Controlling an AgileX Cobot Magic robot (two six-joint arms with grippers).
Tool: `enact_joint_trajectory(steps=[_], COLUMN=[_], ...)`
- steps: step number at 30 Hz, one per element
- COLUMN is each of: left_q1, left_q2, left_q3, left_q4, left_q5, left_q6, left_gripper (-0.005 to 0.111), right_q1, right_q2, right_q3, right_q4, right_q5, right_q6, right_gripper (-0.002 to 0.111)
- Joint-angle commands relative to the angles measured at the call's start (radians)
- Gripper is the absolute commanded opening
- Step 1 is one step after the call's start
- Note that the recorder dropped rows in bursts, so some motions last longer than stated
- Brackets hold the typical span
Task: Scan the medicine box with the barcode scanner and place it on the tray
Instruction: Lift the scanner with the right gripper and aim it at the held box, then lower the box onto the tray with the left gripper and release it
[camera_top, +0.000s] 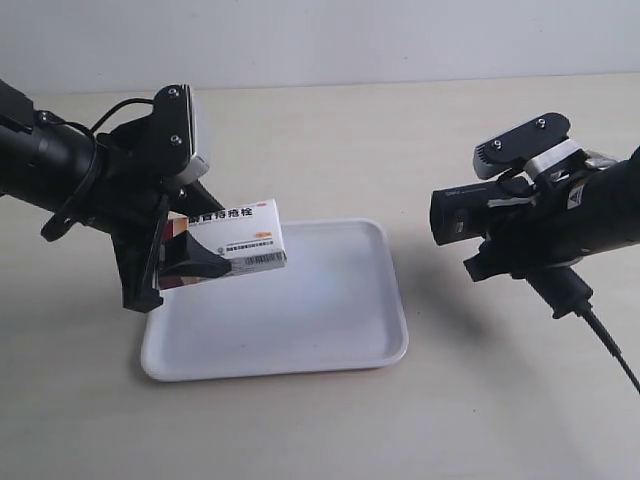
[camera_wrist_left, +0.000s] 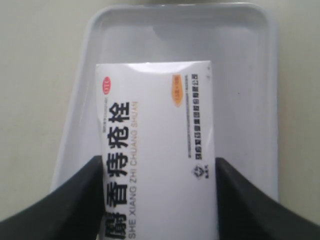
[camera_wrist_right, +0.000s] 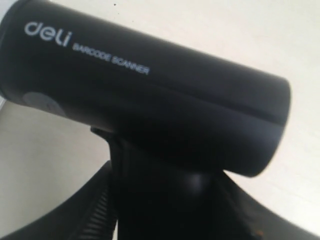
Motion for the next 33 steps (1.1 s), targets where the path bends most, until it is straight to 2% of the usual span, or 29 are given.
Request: enact_joint_trajectory(steps=[1,14,19,22,28,30,33], left_q1=[0.003,0.003,-0.002,-0.002,-0.002,-0.002,-0.002], left_q2=[0.015,0.024,0.091,0.158,0.254,0.275,0.29], left_q3=[-0.007,-0.007,-0.007,-0.007,-0.007,-0.009,-0.008], left_q4=[-0.044,-0.048,-0.161,-0.301,-0.312,-0.315,-0.317], left_q5=[0.023,0.023,0.019,0.012,-0.039,-0.062,-0.075], left_q6=[0.047,0.047,0.053,0.16,0.252,0.258,0.258], left_gripper=[0.0,0.0,0.0,0.0,0.0,0.003,0.02], right_q1=[0.003,0.003,0.001,0.001,0.001,0.001,0.003], right_q2=[-0.048,-0.125,0.01,0.089,0.151,0.16,0.179], right_q3=[0.0,-0.002,0.0,0.0,0.0,0.0,0.0], right_q4=[-0.048,-0.122,-0.122,-0.12,-0.117,-0.117,-0.117], right_q5=[-0.039,-0.026,-0.146,-0.2,-0.243,-0.245,-0.245], right_q6=[-0.011,-0.012,0.098,0.16,0.223,0.246,0.28], right_gripper=[0.0,0.0,0.0,0.0,0.0,0.0,0.005])
